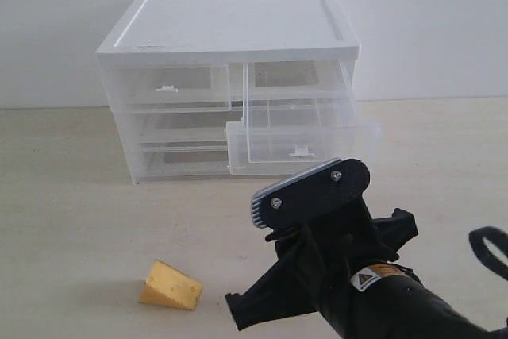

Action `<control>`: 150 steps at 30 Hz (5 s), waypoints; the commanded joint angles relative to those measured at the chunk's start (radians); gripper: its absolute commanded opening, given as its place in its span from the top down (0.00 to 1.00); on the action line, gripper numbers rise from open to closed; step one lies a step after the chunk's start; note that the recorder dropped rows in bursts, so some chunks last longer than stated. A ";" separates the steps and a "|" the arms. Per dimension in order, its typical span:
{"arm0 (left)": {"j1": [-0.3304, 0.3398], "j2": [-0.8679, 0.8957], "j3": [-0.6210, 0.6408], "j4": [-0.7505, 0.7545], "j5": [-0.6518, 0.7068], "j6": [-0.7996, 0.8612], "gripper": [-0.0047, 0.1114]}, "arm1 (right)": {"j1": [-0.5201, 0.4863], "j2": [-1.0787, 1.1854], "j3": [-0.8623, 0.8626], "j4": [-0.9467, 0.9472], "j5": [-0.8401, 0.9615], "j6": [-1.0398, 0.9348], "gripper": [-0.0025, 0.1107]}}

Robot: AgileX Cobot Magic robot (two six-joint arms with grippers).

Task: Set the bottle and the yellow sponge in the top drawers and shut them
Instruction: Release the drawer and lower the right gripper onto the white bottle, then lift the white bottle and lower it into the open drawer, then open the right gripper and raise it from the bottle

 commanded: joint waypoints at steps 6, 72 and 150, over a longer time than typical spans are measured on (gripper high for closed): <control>0.002 -0.003 0.003 -0.001 -0.007 -0.003 0.92 | -0.154 -0.206 -0.018 0.077 0.459 -0.257 0.98; 0.002 -0.003 0.003 -0.001 -0.007 -0.003 0.92 | -0.484 0.153 -0.315 -1.096 1.106 0.752 0.87; 0.002 -0.003 0.003 -0.001 -0.007 -0.003 0.92 | -0.956 0.015 -0.571 0.043 1.423 -0.130 0.88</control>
